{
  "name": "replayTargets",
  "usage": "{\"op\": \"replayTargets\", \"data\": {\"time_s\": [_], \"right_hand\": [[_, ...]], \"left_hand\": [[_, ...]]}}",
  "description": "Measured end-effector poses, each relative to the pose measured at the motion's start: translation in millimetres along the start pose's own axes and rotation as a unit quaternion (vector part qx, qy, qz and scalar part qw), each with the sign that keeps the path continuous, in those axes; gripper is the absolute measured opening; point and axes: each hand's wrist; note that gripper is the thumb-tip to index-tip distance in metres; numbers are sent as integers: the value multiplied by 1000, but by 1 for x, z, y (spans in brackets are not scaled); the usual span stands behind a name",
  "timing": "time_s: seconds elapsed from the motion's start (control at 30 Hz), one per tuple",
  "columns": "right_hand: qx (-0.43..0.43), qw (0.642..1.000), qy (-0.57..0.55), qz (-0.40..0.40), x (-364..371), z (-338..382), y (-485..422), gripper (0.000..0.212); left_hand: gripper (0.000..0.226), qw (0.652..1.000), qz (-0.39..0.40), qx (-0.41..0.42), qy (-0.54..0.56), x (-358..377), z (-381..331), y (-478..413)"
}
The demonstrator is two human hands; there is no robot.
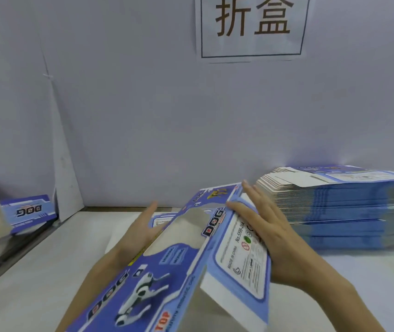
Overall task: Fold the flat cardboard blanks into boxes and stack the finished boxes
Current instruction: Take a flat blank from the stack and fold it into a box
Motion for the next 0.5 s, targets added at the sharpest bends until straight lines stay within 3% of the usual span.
{"op": "replayTargets", "data": {"time_s": [0.03,0.13,0.2,0.27,0.33,0.37,0.43,0.5], "right_hand": [[19,1000,-9,12,0,0,0,80],[101,992,-80,9,-1,2,1,68],[186,967,-171,-27,-6,10,-4,52],[236,921,-301,-77,-9,21,-7,40],[262,885,-369,-112,-9,28,-8,16],[265,874,-390,-115,-9,31,-8,15],[256,874,-403,-95,-8,37,-8,33],[261,881,-387,-79,-7,40,-9,60]], "left_hand": [[63,999,-33,-2,42,-6,0,3],[49,990,47,-69,117,8,-3,8],[65,979,97,-104,143,22,-15,9],[85,993,102,18,53,27,-15,11],[104,980,100,149,-81,35,-14,14],[111,976,110,163,-96,40,-15,18],[118,975,116,164,-96,48,-13,24],[97,970,105,193,-102,54,-10,26]]}}
Point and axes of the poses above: each hand's wrist, its own y-axis away from the middle knuckle, its own x-axis out of the palm, z = x × y, and after that the axes turned 10 degrees about -z, right-handed
